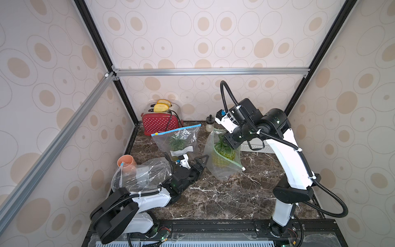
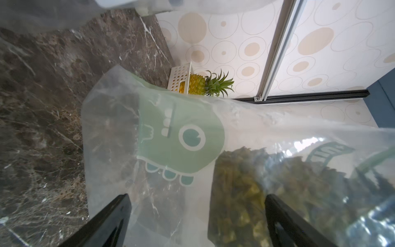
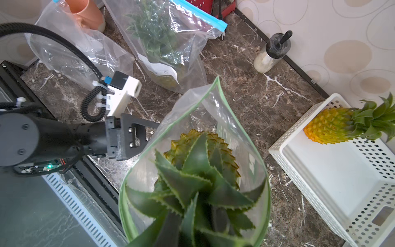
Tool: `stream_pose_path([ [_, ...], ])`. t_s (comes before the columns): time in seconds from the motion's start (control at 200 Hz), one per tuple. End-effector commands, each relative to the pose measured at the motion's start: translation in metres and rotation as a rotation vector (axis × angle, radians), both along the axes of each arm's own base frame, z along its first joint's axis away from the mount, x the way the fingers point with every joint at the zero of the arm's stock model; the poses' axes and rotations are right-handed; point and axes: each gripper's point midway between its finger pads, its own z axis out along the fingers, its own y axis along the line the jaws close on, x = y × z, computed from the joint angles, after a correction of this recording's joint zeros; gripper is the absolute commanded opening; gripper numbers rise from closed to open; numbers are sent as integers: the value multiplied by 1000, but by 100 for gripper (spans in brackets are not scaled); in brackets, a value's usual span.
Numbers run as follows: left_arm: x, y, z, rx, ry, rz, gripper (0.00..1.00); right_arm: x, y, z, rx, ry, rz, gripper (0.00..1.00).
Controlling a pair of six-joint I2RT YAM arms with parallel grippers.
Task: Open the zip-top bag and take out the pineapple
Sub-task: Pick up the pineapple from the zipper food storage bag.
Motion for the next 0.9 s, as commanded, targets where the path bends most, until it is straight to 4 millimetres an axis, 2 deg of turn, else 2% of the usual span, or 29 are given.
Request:
stream_pose_path([
  [0.0, 10, -16, 52, -187, -113, -12, 99, -5, -8, 14, 21, -30, 9, 0],
  [0.285, 28, -26, 43, -125, -136, 26, 99, -8, -16, 14, 3, -36, 11, 0],
  [0.396, 32, -40, 44, -109, -133, -9, 99, -4, -22, 10, -37, -47, -6, 0],
  [0.586, 42, -74, 22, -56, -63, -64, 99, 0, -35, 10, -75, -83, -39, 0],
  [0.716, 46, -95, 19, -67, -56, -103, 99, 3, -42, 5, -82, -82, -53, 0],
  [0.896, 43, -96, 9, -43, -36, -110, 99, 7, -52, 23, -58, -129, -70, 0],
])
